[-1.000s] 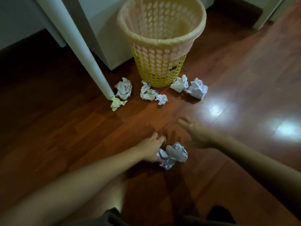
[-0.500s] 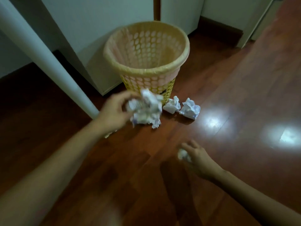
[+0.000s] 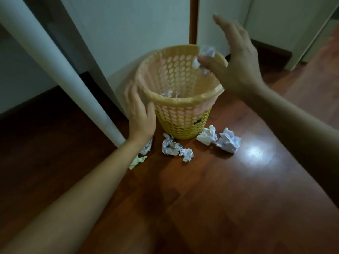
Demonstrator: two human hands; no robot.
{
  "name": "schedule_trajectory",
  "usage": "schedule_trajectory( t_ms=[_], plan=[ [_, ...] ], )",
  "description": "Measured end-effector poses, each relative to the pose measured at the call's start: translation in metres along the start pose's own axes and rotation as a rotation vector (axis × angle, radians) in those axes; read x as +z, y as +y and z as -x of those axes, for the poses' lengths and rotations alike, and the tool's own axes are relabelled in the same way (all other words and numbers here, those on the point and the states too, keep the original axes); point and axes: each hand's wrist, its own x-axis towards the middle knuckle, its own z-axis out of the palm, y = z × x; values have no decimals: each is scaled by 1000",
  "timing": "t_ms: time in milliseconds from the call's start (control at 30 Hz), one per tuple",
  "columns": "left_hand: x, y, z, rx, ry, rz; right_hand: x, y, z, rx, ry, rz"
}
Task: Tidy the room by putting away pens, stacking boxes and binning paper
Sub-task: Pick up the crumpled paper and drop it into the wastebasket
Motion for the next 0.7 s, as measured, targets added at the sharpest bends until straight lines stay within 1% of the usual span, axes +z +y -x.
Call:
schedule_trajectory(
  t_ms=[67, 100, 133, 167, 233, 300, 333, 367, 400, 467, 533, 567, 633, 700],
  plan=[
    [10, -42, 19, -93, -168, -161, 16, 2, 28, -79, 158, -5],
    [15, -63, 25, -121, -258, -268, 27, 3, 48, -140, 203, -11],
    [21, -82, 28, -134, -336, -369, 42, 8, 69, -188, 181, -15],
    [27, -98, 29, -147, -405, -460, 58, 15, 91, -218, 95, -12],
    [37, -125, 29, -209, -566, -614, 89, 36, 133, -222, -169, 82],
    [42, -144, 30, -282, -743, -666, 115, 58, 161, -151, -419, 236],
    [44, -150, 32, -294, -801, -666, 125, 67, 169, -89, -508, 289],
    [44, -153, 35, -302, -816, -654, 134, 74, 173, -12, -582, 324],
    [44, -152, 38, -317, -794, -623, 143, 78, 173, 58, -633, 345],
    [39, -138, 44, -329, -692, -519, 160, 82, 171, 151, -703, 382],
    [24, -113, 51, -277, -561, -412, 177, 80, 168, 189, -753, 421],
    [13, -96, 53, -242, -504, -359, 185, 77, 167, 204, -760, 434],
    [-15, -63, 53, -171, -382, -247, 200, 73, 167, 227, -716, 444],
    [-43, -24, 41, -70, -193, -121, 212, 72, 171, 243, -658, 452]
  ],
)
